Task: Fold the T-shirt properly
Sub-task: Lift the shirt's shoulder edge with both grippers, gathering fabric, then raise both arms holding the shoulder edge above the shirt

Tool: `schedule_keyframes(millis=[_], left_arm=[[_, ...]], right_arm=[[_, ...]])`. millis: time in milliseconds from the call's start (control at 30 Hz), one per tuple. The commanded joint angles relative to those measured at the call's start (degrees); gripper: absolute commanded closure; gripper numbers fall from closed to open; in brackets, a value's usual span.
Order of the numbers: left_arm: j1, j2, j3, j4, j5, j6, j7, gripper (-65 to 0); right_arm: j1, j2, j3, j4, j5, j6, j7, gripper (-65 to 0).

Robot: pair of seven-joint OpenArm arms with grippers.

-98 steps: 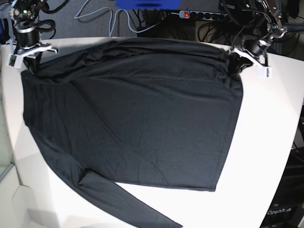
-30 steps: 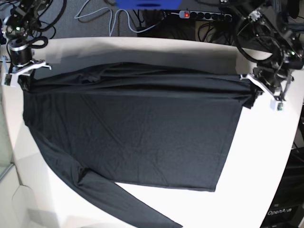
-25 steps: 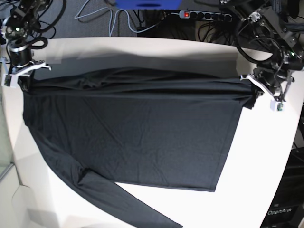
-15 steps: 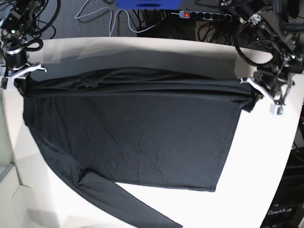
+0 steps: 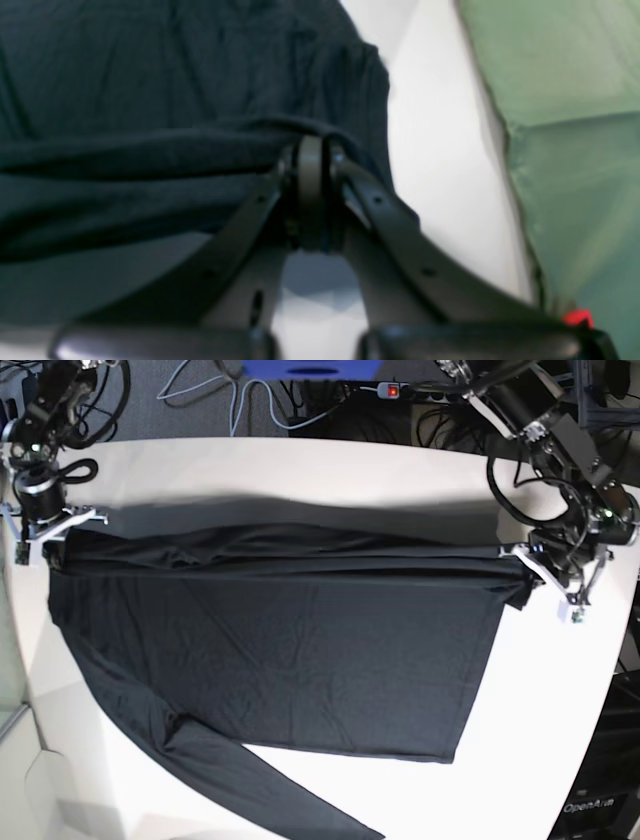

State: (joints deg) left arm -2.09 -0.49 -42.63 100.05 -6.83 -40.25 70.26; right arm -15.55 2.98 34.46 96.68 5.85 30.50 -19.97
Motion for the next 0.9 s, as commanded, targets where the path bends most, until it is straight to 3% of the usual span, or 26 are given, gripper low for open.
schedule_keyframes(millis=[0, 267, 567, 733, 867], left_arm=[[-1.2, -0.7, 0.0, 0.7, 0.0, 0.2, -0.9, -2.2], [-3.6, -0.9, 4.0, -0.3, 0.1, 0.2, -0.9, -2.2], [-6.3, -2.1, 9.2, -3.7, 0.0, 11.3, -0.9, -2.2], [-6.5, -3.1, 13.3, -3.8, 0.0, 15.9, -1.3, -2.2], [-6.5, -4.5, 18.0, -3.8, 0.0, 19.5, -1.6, -2.2]], right_arm=[[0.4, 0.8, 0.2, 0.9, -0.1, -0.3, 1.6, -0.7], [2.0, 1.2, -1.7, 0.2, -1.4, -0.3, 1.6, -0.7], [5.3, 2.3, -2.3, -3.5, -4.5, -0.3, 1.6, -0.6], [8.3, 2.3, -2.7, -6.3, -10.0, -0.2, 1.7, -0.6], [9.2, 3.3, -4.1, -8.0, -10.6, -0.2, 1.7, -0.6]])
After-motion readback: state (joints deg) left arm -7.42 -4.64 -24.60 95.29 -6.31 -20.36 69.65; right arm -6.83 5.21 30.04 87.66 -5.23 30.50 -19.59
